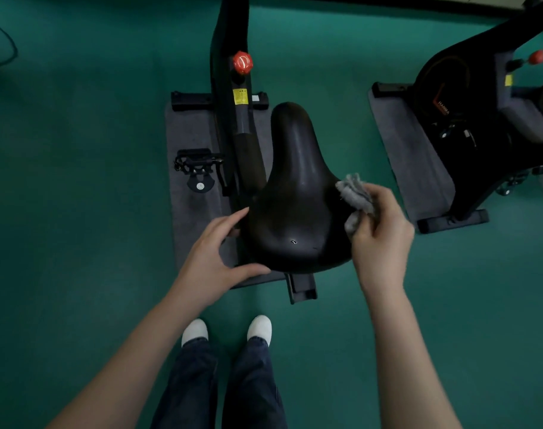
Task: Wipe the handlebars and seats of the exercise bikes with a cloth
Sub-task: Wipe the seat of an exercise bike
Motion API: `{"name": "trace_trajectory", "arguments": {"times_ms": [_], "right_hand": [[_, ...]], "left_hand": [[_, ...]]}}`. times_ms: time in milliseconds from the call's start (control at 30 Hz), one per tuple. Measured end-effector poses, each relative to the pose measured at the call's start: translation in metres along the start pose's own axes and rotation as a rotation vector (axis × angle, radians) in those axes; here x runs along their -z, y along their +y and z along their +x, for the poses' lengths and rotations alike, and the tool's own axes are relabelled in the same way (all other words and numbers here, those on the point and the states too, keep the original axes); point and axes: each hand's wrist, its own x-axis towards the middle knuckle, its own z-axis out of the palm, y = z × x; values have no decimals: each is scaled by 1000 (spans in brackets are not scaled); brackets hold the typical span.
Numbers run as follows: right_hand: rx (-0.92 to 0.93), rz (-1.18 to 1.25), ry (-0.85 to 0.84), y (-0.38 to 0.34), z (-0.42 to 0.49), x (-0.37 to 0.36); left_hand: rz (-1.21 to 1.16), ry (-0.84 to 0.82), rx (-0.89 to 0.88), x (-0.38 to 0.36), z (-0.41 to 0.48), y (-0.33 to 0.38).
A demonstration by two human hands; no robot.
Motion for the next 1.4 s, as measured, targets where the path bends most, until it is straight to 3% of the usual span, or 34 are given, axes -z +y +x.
{"name": "trace_trajectory", "arguments": {"times_ms": [167, 333, 500, 633, 767, 900, 1033, 1233, 1400], "right_hand": [[180, 33, 9, -23, -61, -21], [333, 121, -86, -45, -98, -38], [284, 226, -89, -53, -52, -33], [350, 103, -356, -53, -27, -29], [465, 141, -581, -50, -50, -19], [443, 236, -646, -60, -28, -17], [594, 119, -687, -78, 31, -36], [970, -176, -1234, -87, 60, -64], [1127, -77, -1423, -80, 69, -48]], "left_hand": [[-49, 23, 6, -5, -2, 5], [-79, 43, -9, -11, -3, 1], [-146, 57, 40, -16, -3, 4], [-198, 38, 105, -20, -7, -1], [-263, 58, 181, -23, -5, -5], [-293, 70, 244, -26, -7, -4], [-319, 81, 312, -30, -17, 2], [-473, 332, 391, -61, -33, 6], [-549, 523, 366, -100, -41, 26]]}}
